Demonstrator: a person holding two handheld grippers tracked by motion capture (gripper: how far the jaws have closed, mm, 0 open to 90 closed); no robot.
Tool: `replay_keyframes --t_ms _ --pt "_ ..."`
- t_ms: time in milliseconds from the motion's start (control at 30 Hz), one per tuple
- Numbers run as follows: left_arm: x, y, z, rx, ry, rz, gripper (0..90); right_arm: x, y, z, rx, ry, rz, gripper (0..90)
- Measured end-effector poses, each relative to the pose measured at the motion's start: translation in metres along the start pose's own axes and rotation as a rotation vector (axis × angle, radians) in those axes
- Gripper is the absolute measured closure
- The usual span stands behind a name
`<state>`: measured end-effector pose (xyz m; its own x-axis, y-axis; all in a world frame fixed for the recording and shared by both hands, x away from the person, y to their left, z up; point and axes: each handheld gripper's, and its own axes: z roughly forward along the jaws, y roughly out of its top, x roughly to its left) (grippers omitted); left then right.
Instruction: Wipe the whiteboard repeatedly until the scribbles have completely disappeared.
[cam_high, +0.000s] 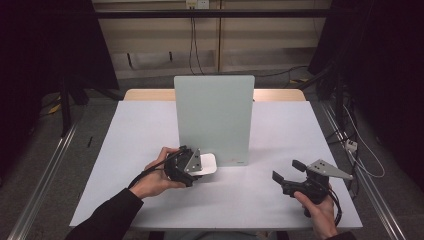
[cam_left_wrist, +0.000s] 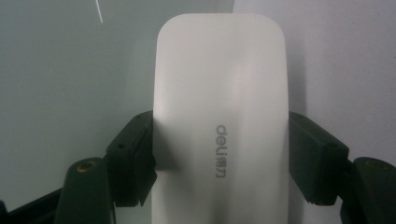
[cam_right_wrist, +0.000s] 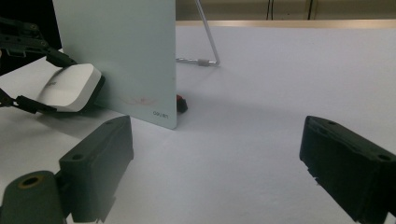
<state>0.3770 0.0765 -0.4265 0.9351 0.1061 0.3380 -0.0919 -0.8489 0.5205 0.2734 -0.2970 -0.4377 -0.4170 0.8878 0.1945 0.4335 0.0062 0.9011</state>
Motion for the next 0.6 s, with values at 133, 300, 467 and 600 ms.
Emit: replay_keyframes --t_ms 133,300,467,600 --pt "0.005 0.004 0.001 0.041 -0.058 0.014 30.9 0.0 0.0 0.001 0.001 0.003 -0.002 9.4" --pt "0.004 0.016 0.008 0.07 -0.082 0.02 30.9 -0.001 0.0 0.0 -0.001 0.002 0.002 9.4" --pt "0.002 0.032 0.019 0.067 -0.093 0.047 31.0 0.0 0.0 0.0 0.0 0.004 0.001 9.4" --pt "0.003 0.046 0.028 0.06 -0.127 0.034 30.9 -0.001 0.0 0.0 -0.004 0.004 0.001 9.4"
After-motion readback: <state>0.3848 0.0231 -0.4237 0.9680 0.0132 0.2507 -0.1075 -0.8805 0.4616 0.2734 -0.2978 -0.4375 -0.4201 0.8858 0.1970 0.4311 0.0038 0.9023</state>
